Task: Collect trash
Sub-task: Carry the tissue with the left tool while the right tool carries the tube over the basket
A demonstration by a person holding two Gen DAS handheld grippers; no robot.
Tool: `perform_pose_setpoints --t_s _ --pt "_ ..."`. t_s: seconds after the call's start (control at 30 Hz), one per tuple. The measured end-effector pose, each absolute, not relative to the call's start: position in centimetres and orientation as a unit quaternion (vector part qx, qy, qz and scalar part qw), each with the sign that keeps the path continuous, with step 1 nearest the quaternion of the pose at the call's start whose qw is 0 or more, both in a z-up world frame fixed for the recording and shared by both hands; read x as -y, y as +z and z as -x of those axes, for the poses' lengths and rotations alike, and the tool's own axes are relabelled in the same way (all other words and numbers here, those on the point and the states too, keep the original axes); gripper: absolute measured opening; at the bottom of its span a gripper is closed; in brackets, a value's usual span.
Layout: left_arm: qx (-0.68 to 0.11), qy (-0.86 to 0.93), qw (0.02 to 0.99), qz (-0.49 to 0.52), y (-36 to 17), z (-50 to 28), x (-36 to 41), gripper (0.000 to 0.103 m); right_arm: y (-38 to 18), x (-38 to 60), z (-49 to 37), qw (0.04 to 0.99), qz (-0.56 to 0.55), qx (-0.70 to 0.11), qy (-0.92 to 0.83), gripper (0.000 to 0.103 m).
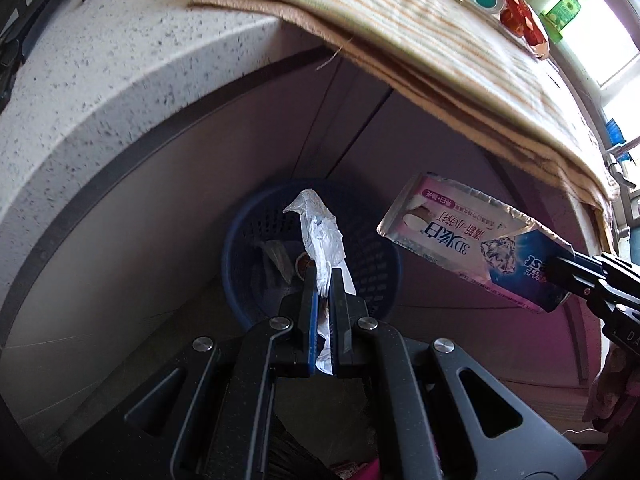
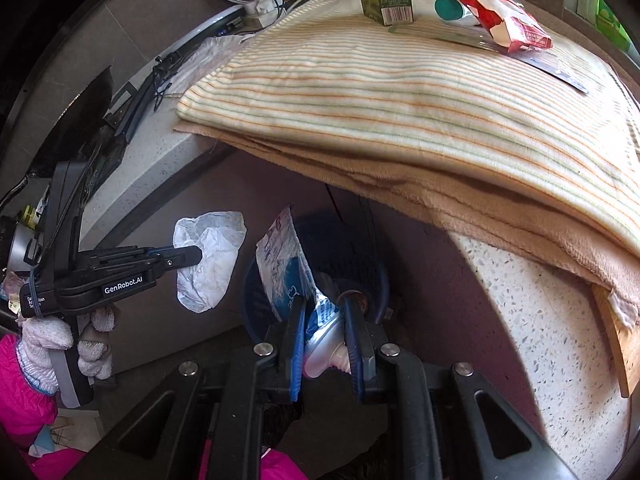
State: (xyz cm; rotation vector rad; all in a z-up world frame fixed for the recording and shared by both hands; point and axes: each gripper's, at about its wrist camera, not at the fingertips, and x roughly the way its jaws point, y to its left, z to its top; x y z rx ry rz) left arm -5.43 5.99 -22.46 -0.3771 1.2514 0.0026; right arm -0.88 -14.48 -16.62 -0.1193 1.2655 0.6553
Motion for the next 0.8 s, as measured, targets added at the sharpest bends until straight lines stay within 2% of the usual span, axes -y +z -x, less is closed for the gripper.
perform_pose_setpoints --t_s 0.43,0.8 --pt "-0.624 0.008 0.766 0.156 -28.2 4.5 -4.3 0.002 -21.1 12.1 0.6 0.743 0.099 -0.601 0.277 0.018" --pt "-0.640 0.011 0.755 0.138 -30.4 4.5 -3.7 0.002 -23.3 9.7 -0.7 0.739 0.121 -0.609 0.263 0.018"
